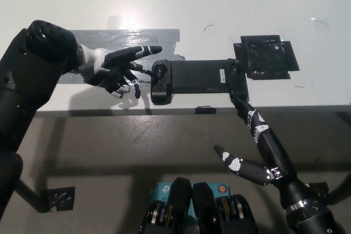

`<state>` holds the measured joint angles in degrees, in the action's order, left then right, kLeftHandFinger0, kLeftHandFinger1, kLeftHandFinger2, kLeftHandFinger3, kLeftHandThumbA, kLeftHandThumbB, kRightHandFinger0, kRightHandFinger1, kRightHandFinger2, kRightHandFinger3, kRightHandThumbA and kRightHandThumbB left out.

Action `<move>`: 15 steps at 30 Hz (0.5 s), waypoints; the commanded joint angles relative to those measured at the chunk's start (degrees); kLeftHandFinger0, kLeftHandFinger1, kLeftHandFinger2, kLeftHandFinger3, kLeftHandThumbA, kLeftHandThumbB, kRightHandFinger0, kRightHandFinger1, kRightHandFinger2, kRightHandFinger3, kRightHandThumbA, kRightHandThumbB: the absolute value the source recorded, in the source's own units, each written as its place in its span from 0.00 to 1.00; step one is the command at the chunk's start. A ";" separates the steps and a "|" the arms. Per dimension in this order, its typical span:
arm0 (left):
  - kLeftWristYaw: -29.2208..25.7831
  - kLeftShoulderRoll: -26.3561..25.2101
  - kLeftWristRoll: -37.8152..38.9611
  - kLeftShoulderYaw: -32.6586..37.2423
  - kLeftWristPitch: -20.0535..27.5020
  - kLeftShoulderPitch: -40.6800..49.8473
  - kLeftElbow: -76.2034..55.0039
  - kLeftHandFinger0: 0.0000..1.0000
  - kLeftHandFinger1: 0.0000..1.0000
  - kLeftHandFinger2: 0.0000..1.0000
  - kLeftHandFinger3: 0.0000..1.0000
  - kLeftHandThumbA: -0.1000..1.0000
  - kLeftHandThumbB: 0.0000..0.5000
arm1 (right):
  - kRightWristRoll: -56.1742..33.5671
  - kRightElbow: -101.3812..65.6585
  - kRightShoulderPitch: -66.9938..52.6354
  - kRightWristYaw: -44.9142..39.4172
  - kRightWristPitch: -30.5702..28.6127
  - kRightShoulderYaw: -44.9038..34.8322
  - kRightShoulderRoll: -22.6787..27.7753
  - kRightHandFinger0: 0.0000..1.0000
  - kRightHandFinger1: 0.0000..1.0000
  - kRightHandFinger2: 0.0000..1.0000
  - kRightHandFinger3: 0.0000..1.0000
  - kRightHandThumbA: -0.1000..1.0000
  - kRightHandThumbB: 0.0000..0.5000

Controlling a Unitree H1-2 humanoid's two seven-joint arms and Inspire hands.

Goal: A controller is being placed at the center of the desk near the left hand and the robot uses its left hand's index finger to press a button at the left area of the controller

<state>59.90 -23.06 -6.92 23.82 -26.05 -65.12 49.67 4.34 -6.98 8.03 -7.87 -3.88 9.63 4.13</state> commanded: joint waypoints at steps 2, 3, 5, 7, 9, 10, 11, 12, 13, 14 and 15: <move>1.96 0.35 0.56 -0.93 -0.88 -1.96 -0.16 0.00 0.00 0.25 1.00 1.00 0.99 | 0.19 -1.68 1.74 -0.77 -0.24 0.23 0.11 1.00 1.00 1.00 1.00 0.72 0.37; 1.82 0.37 0.40 -0.86 -0.88 -1.91 -0.32 0.00 0.00 0.27 1.00 1.00 0.99 | 0.20 -1.75 1.77 -0.78 -0.21 0.20 0.12 1.00 1.00 1.00 1.00 0.72 0.37; 1.76 0.16 -0.08 -0.47 -0.88 -1.69 -1.05 0.00 0.01 0.29 1.00 1.00 0.99 | 0.22 -1.67 1.93 -0.66 -0.14 0.16 -0.08 1.00 1.00 1.00 1.00 0.72 0.39; 1.81 -0.02 -0.09 -0.38 -0.88 -1.25 -1.51 0.00 0.02 0.30 1.00 1.00 0.98 | 0.29 -1.57 1.95 -0.66 -0.35 0.17 -0.07 1.00 1.00 1.00 1.00 0.71 0.38; 0.56 -0.52 -1.05 0.56 -0.85 -0.60 -3.27 0.00 0.06 0.34 1.00 1.00 0.99 | 0.24 -1.20 2.24 -0.74 -0.80 0.18 -0.03 1.00 1.00 1.00 1.00 0.70 0.38; 0.16 -0.64 -1.50 0.90 -0.86 -0.33 -3.92 0.00 0.06 0.33 1.00 1.00 1.00 | 0.25 -1.17 2.28 -0.76 -0.80 0.20 -0.03 1.00 1.00 1.00 1.00 0.70 0.38; -0.06 -0.71 -1.97 1.34 -0.83 0.03 -4.55 0.00 0.08 0.36 1.00 1.00 1.00 | 0.29 -1.18 2.34 -0.80 -0.78 0.20 0.03 1.00 1.00 1.00 1.00 0.70 0.38; -0.25 -0.84 -2.46 1.80 -0.81 0.42 -5.36 0.02 0.12 0.41 1.00 1.00 1.00 | 0.33 -1.21 2.35 -0.80 -0.75 0.22 0.04 1.00 1.00 1.00 1.00 0.70 0.38; -0.42 -0.93 -2.83 2.09 -0.87 0.62 -5.92 0.03 0.14 0.44 1.00 1.00 1.00 | 0.36 -1.27 2.35 -0.82 -0.64 0.23 0.04 1.00 1.00 1.00 1.00 0.70 0.38; -0.63 -1.05 -3.50 2.75 -0.32 0.88 -6.49 0.03 0.15 0.45 1.00 1.00 0.99 | 0.41 -1.40 2.40 -0.79 -0.35 0.25 -0.03 1.00 1.00 1.00 1.00 0.70 0.38; -0.23 -1.17 -4.12 3.61 1.41 1.18 -6.73 0.00 0.14 0.45 1.00 1.00 0.93 | 0.46 -1.40 2.59 -0.83 -0.31 0.28 -0.06 1.00 1.00 1.00 1.00 0.70 0.38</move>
<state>59.50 -23.34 -8.61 25.18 -25.94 -63.93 45.25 4.56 -6.97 8.93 -8.16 -3.54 9.66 4.12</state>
